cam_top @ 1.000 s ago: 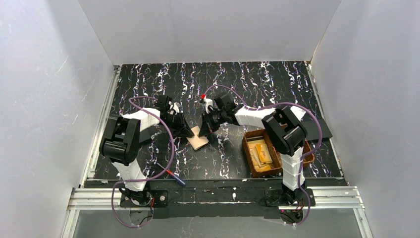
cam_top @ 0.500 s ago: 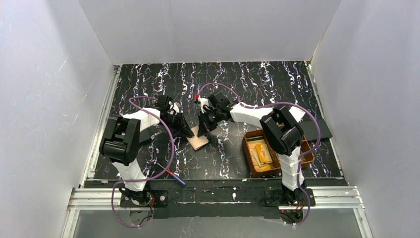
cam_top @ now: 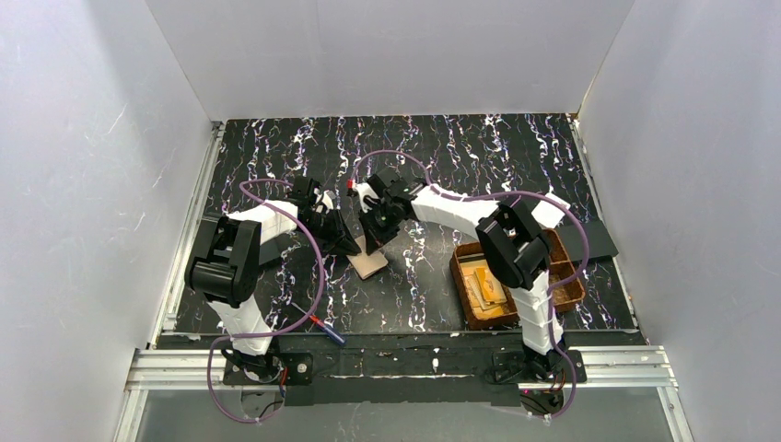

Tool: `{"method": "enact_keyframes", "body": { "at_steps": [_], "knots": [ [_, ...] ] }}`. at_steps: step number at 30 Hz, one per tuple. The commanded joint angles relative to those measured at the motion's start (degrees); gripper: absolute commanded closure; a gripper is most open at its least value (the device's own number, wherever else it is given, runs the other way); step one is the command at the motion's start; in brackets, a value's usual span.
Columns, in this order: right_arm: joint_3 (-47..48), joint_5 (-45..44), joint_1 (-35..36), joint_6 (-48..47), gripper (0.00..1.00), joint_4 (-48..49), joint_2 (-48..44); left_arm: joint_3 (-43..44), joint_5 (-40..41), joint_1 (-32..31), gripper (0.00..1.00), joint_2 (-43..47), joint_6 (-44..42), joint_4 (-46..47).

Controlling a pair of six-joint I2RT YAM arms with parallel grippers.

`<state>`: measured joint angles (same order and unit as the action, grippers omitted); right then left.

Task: Put the credit cards into the card holder
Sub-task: Close the card holder at the center of the board, then reset both arms

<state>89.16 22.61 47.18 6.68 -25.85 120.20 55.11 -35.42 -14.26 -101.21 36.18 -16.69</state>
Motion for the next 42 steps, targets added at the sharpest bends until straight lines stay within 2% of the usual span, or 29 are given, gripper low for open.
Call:
{"method": "enact_keyframes", "body": {
  "at_steps": [1, 6, 12, 16, 17, 19, 21, 25, 28, 31, 34, 37, 42],
  "knots": [
    [1.4, -13.8, 3.6, -1.2, 0.99, -10.7, 10.6, -2.3, 3.4, -1.4, 0.83, -2.0, -1.3, -2.1],
    [2.9, -17.9, 5.6, 2.0, 0.99, -13.2, 15.7, -2.5, 3.2, -1.4, 0.83, -2.2, -1.1, -1.7],
    [1.2, -20.4, 6.3, 7.0, 0.99, -10.5, 18.8, -2.8, 3.0, -1.3, 0.84, -1.9, -1.0, -1.4],
    [2.0, -19.3, 6.3, 7.6, 0.98, -9.1, 17.4, -2.9, 2.5, -1.3, 0.83, -0.9, -1.1, -1.9],
    [2.5, -18.1, 6.1, 7.4, 0.96, -8.9, 16.0, -2.6, 2.4, -1.3, 0.83, -0.2, -1.3, -2.5],
    [3.4, -15.5, 5.6, 7.1, 0.79, -8.2, 12.1, -1.6, 2.5, -1.3, 0.81, 1.8, -1.7, -4.1],
    [3.5, -12.2, 4.1, 7.7, 0.68, -6.2, 7.0, 0.5, 3.6, -1.2, 0.79, 4.8, -2.9, -7.4],
    [5.6, -5.2, 0.3, 9.4, 0.56, -5.2, -2.4, 6.3, 7.4, -0.8, 0.72, 11.3, -6.5, -16.0],
    [7.7, -4.6, -1.4, 8.9, 0.43, -7.3, -10.5, 10.6, 9.0, 0.4, 0.67, 17.1, -8.9, -21.4],
    [7.8, -11.4, -3.0, 7.0, 0.3, -10.7, -21.2, 14.3, 9.4, 1.3, 0.61, 23.5, -10.9, -25.5],
    [7.0, -20.8, -4.9, 3.8, 0.21, -13.5, -32.3, 18.5, 9.6, 1.3, 0.48, 31.4, -12.0, -26.5],
    [6.5, -28.6, -5.4, 0.9, 0.04, -12.5, -43.4, 24.8, 9.7, 1.2, 0.35, 37.9, -12.4, -25.2],
    [9.3, -36.7, -5.5, 0.4, 0.02, -10.3, -54.4, 33.3, 11.2, 1.2, 0.22, 45.4, -12.6, -19.4]
  ]
}}
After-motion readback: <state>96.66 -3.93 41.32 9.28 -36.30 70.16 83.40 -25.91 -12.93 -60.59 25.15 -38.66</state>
